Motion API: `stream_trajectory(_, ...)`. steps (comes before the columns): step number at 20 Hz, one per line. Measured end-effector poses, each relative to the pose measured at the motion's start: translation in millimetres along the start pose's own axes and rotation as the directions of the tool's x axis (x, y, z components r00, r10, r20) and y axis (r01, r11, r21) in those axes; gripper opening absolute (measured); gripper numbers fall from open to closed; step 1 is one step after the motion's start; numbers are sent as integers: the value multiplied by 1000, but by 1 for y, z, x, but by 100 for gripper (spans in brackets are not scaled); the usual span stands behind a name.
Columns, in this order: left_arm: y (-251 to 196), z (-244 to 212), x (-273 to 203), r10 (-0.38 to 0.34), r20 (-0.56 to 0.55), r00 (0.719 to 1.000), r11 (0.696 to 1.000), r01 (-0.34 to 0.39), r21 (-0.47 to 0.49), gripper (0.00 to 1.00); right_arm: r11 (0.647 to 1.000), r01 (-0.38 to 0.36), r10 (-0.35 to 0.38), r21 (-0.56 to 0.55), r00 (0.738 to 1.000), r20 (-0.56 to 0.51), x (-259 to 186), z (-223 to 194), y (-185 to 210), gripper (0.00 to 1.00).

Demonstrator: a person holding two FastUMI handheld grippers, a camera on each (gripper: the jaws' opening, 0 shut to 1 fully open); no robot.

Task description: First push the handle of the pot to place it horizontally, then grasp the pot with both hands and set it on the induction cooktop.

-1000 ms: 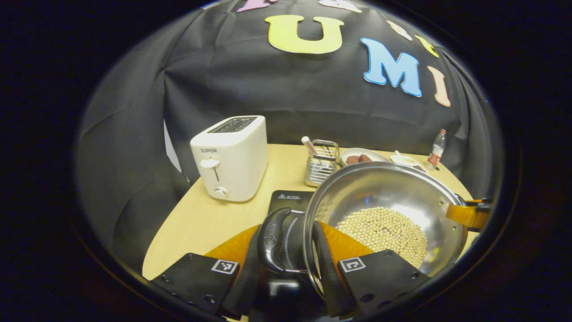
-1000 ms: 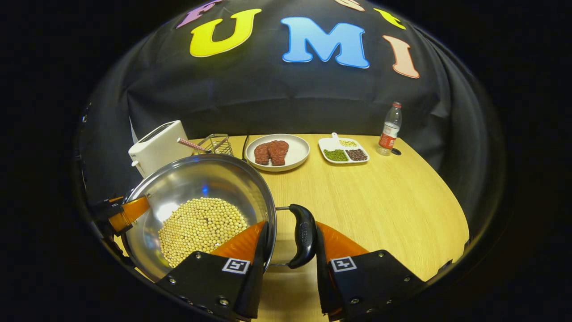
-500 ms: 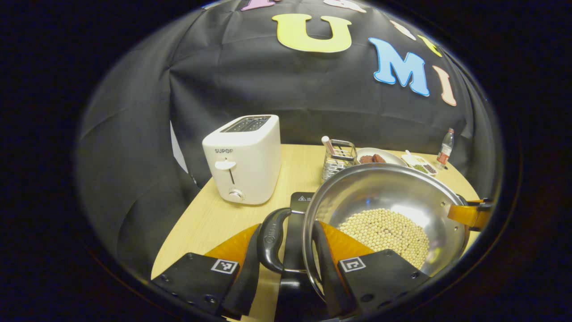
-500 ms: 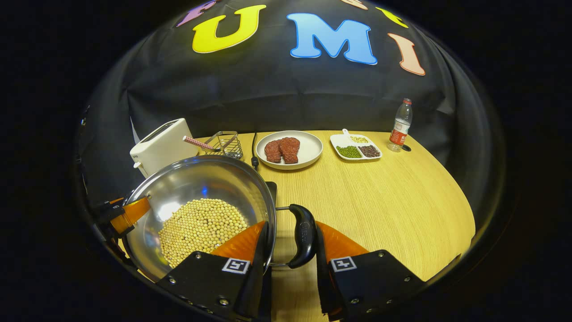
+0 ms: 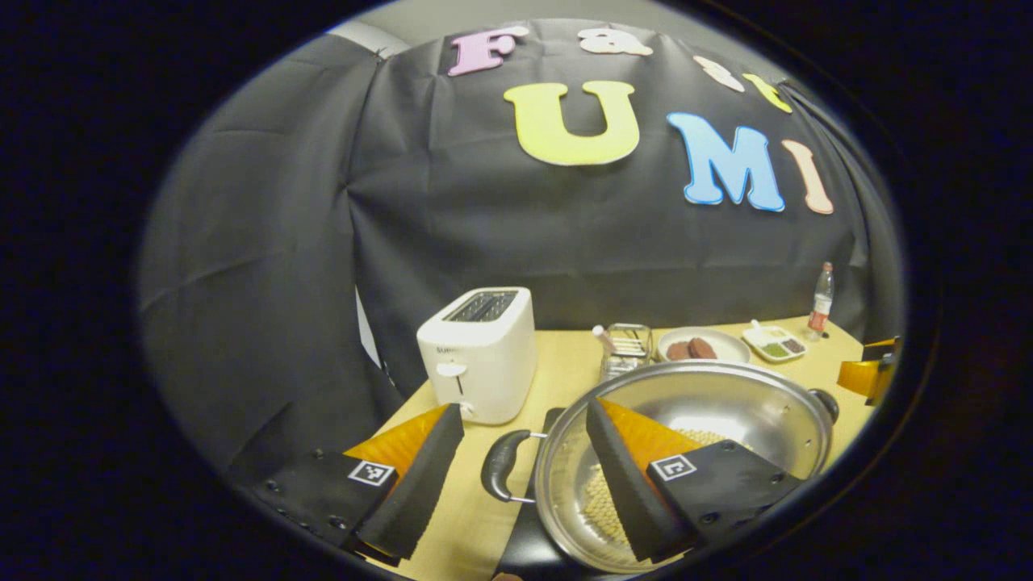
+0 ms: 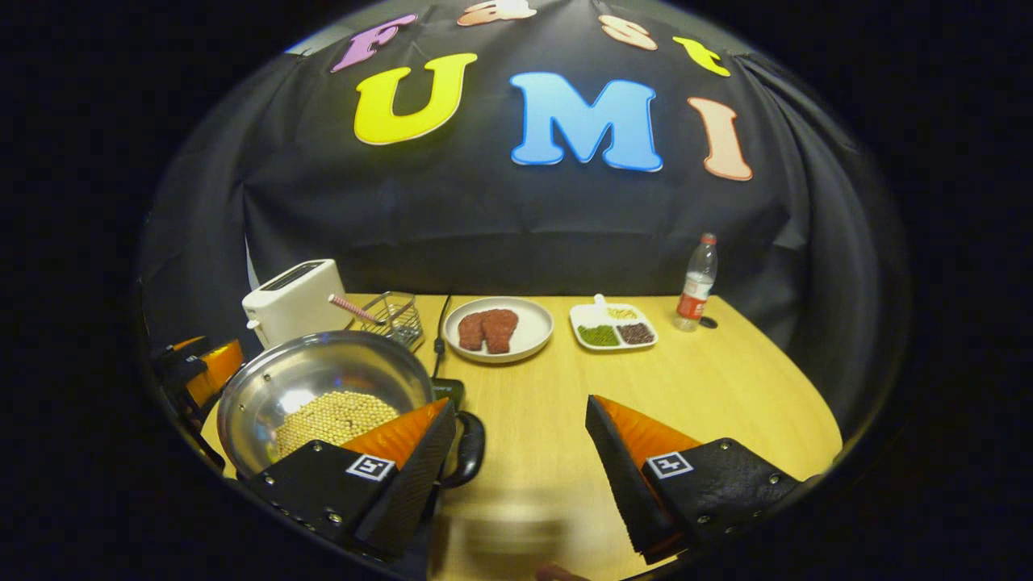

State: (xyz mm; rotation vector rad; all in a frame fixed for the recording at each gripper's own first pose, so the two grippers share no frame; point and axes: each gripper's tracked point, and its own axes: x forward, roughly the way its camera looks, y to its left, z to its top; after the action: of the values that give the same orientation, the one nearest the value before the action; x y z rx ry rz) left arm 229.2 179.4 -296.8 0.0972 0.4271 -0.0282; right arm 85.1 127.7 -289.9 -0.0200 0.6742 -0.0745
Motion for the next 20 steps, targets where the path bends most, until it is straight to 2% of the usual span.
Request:
stream_trajectory(1, -11, 13, -11, -5, 25, 1000, 1000, 5, -7, 99, 1000, 11, -10, -9, 1000, 24, -8, 5, -16, 98)
stream_trajectory(2, -24, 27, -23, -10, 53, 999, 1000, 11, -15, 94, 1000, 16, -16, -16, 999, 51, -17, 12, -32, 98)
stream_trajectory(4, -53, 51, -51, -14, 101, 995, 999, 17, -29, 94, 999, 32, -29, -26, 994, 106, -36, 25, -67, 98)
stream_trajectory(5, -72, 62, -65, -17, 125, 992, 999, 21, -33, 100, 999, 38, -35, -25, 990, 136, -49, 32, -83, 98)
stream_trajectory(9, -145, 110, -130, -52, 231, 972, 997, 63, -44, 94, 999, 45, -42, -6, 970, 239, -101, 57, -146, 98)
stream_trajectory(10, -161, 119, -148, -58, 250, 967, 996, 72, -45, 99, 999, 48, -44, -7, 967, 251, -113, 61, -160, 98)
stream_trajectory(12, -192, 133, -184, -76, 289, 954, 994, 95, -50, 99, 999, 46, -42, -6, 960, 277, -136, 68, -185, 97)
stream_trajectory(17, -237, 146, -257, -71, 325, 943, 995, 90, -45, 100, 1000, 9, -17, 26, 937, 348, -188, 83, -226, 97)
stream_trajectory(19, -250, 154, -282, -65, 344, 937, 994, 89, -56, 94, 1000, 3, -10, 22, 933, 360, -206, 85, -239, 97)
stream_trajectory(20, -254, 157, -294, -67, 348, 935, 994, 91, -53, 96, 1000, -4, -5, 23, 930, 367, -214, 86, -241, 97)
